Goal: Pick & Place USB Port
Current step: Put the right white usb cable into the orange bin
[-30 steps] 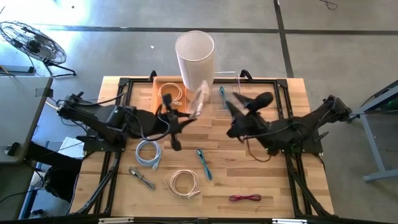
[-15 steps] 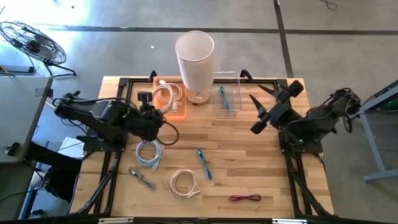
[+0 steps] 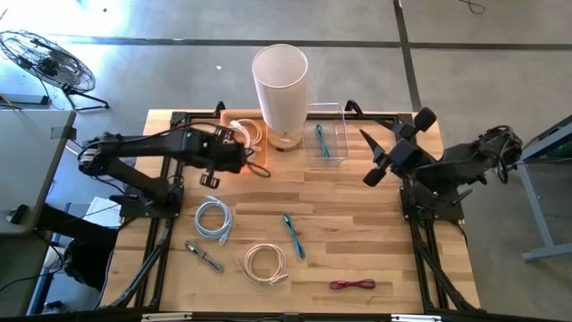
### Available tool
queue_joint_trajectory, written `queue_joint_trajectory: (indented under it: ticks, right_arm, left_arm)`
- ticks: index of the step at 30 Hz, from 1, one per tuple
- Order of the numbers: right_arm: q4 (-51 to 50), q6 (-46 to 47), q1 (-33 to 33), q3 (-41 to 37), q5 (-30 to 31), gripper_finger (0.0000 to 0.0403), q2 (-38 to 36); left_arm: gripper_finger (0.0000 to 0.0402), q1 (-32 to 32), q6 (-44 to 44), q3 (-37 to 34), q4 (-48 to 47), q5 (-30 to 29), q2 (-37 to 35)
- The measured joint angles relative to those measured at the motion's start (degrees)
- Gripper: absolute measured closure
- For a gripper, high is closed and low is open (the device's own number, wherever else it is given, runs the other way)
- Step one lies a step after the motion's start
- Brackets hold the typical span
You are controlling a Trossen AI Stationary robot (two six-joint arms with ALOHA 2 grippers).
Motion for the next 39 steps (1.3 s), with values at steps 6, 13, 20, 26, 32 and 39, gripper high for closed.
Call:
queue_joint_trajectory:
  ticks: [6,13,20,26,32,39]
  right_arm:
    - [-0.2,0.4,-2.2,0.0,0.0,0.0252,0.0]
    - [-0.3,0.4,-2.3,0.0,0.3,0.0258,0.0]
    - [-0.3,1.5,-4.7,0.0,0.3,0.0257,0.0]
    - [-2.3,1.8,-5.0,0.0,0.5,0.0255,0.1]
    - [-2.9,1.8,-5.0,0.0,0.5,0.0254,0.1]
    - [-3.9,1.9,-6.6,0.0,0.4,0.0245,0.1]
  left_arm:
    - [0.0369,8.1,7.1,-9.1,12.0,2.3,0.0]
    - [0.0369,14.5,14.5,-15.1,21.7,5.7,0.0]
    - [0.0369,20.4,23.8,-15.2,29.9,10.0,0.8]
    - [0.0369,25.2,24.8,-15.2,31.1,15.0,2.5]
    - [0.0350,26.7,24.7,-15.2,32.3,16.7,4.1]
    - [0.0258,26.6,24.5,-15.2,34.3,16.2,4.3]
